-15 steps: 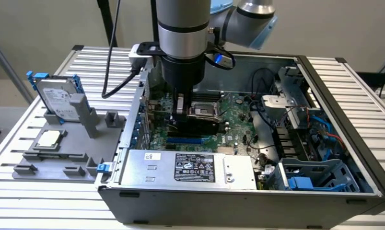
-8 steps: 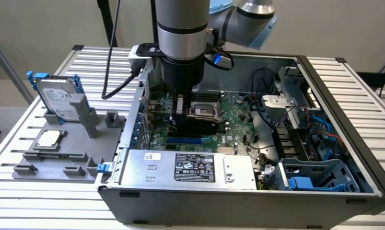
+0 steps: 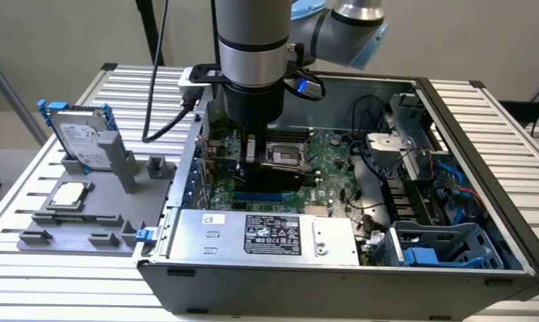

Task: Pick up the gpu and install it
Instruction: 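Insert the gpu into the slot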

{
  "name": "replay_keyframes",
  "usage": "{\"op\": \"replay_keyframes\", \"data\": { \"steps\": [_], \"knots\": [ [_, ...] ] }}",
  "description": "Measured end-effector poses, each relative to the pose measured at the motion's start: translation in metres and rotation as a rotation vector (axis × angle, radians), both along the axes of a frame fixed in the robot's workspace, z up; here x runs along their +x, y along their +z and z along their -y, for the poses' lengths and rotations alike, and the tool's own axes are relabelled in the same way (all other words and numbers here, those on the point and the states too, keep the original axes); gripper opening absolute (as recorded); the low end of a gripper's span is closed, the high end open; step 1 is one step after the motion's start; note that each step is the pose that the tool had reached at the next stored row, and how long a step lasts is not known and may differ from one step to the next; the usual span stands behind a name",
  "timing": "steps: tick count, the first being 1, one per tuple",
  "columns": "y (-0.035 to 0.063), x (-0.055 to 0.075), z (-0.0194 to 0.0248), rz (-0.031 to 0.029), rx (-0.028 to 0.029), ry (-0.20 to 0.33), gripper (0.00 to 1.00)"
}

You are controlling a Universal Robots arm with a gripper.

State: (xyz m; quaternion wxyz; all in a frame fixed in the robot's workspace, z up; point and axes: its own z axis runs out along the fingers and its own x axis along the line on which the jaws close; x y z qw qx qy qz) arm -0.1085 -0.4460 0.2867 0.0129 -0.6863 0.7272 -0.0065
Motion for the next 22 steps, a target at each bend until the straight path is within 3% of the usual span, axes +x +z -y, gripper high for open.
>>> {"op": "replay_keyframes", "data": {
  "steps": [9,10,13,14,22],
  "knots": [
    [-0.0002,0.0045,0.0000,0.0024,0.0003,0.009,0.27],
    [-0.0003,0.0045,0.0000,0.0085,0.0002,0.009,0.27],
    [-0.0014,0.0036,0.0000,0.0379,0.0000,0.009,0.27],
    [-0.0020,0.0031,0.0000,0.0418,0.0000,0.009,0.27],
    [-0.0025,0.0029,0.0000,0.0420,0.0000,0.009,0.27]
  ]
}}
